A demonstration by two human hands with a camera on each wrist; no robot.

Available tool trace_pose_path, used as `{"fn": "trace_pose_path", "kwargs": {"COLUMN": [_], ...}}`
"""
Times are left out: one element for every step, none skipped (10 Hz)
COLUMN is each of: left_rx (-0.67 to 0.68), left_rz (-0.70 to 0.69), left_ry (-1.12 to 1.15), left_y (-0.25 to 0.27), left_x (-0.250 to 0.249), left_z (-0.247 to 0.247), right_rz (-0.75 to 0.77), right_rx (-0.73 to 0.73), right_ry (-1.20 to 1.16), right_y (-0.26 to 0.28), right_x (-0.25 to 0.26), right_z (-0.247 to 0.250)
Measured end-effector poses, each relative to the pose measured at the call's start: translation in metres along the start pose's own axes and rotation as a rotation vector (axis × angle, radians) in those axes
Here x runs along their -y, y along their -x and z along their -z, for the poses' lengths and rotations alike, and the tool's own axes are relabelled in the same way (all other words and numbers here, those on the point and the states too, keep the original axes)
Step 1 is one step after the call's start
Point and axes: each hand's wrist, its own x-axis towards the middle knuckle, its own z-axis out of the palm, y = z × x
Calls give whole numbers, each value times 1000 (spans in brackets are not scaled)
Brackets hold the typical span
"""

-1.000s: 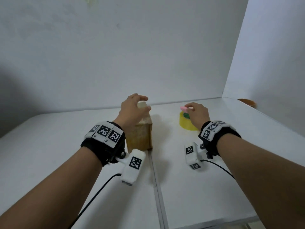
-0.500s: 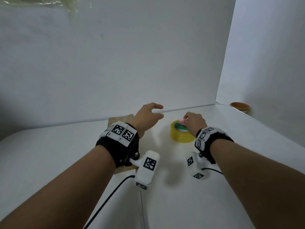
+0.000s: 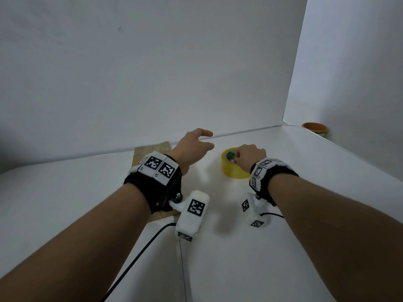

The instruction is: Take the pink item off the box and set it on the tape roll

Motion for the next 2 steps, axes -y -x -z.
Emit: {"fn": "trace_pose_path", "kwargs": {"left_rx": [8,-5], "left_rz": [-15,-38], "left_ry": [-7,-15], "left_y": [1,5], "left_x": [1,-2], "left_z": [-2,-2], "right_rz": [-30,-42], "right_rx": [-9,-57], "right_ry": [-13,-73], "right_y": [1,7], "right_x": [0,5], "right_z": [-2,6]}}
